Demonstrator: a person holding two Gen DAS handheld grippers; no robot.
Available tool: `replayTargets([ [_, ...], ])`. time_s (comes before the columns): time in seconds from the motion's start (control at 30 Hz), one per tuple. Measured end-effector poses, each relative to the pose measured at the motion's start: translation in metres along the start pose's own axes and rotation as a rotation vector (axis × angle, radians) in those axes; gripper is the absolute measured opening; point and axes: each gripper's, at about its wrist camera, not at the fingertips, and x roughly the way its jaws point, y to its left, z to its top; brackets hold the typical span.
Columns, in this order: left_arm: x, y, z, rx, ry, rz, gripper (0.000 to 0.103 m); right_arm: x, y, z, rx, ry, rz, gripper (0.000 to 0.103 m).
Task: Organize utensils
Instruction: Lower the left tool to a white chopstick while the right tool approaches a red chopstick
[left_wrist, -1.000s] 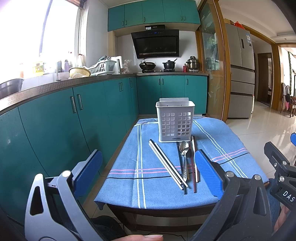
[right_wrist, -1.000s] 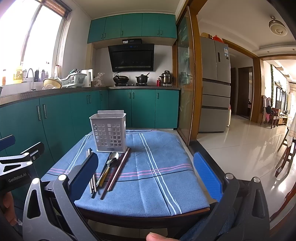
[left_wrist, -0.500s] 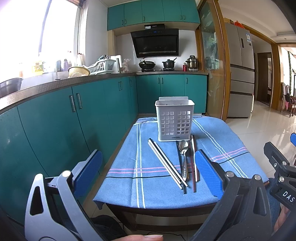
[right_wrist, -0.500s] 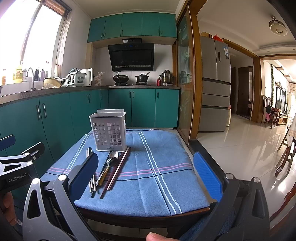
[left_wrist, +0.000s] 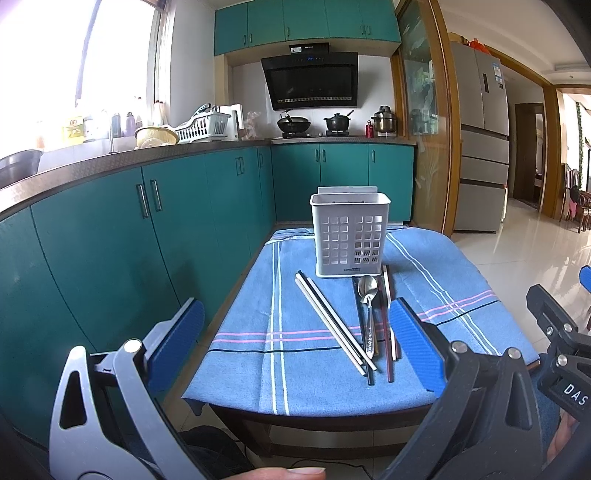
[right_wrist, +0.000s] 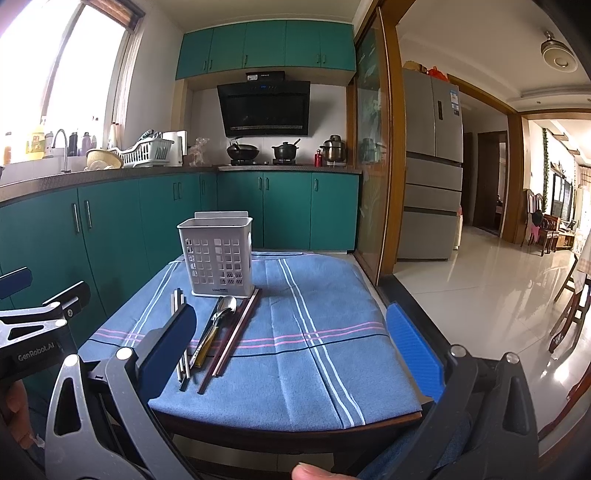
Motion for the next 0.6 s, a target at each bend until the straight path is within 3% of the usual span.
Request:
replayTargets([
  [0.23, 0.023, 0.004, 0.001, 0.005, 0.035, 0.015, 0.099, 0.022, 0.002, 0.000, -0.075, 0.038, -0.036, 0.100],
  [0.33, 0.055, 0.010, 0.003, 0.010, 0.081, 0.058, 0.099, 0.063, 0.000, -0.003, -0.155, 0.198, 0.001, 0.100],
  [0.43, 0.093, 0.018, 0.008, -0.004, 0.133, 0.038, 0.099, 0.107, -0.018, -0.014, -0.102, 0.349, 0.009, 0.099],
  [0.53, 0.139, 0.021, 0.015, -0.017, 0.220, -0.020, 0.096, 0.147, -0.027, -0.020, -0.041, 0.442, 0.075, 0.075],
  [0.6, 0.172, 0.020, 0.019, -0.008, 0.279, -0.043, 0.086, 0.174, -0.027, -0.022, 0.015, 0.506, 0.139, 0.054],
])
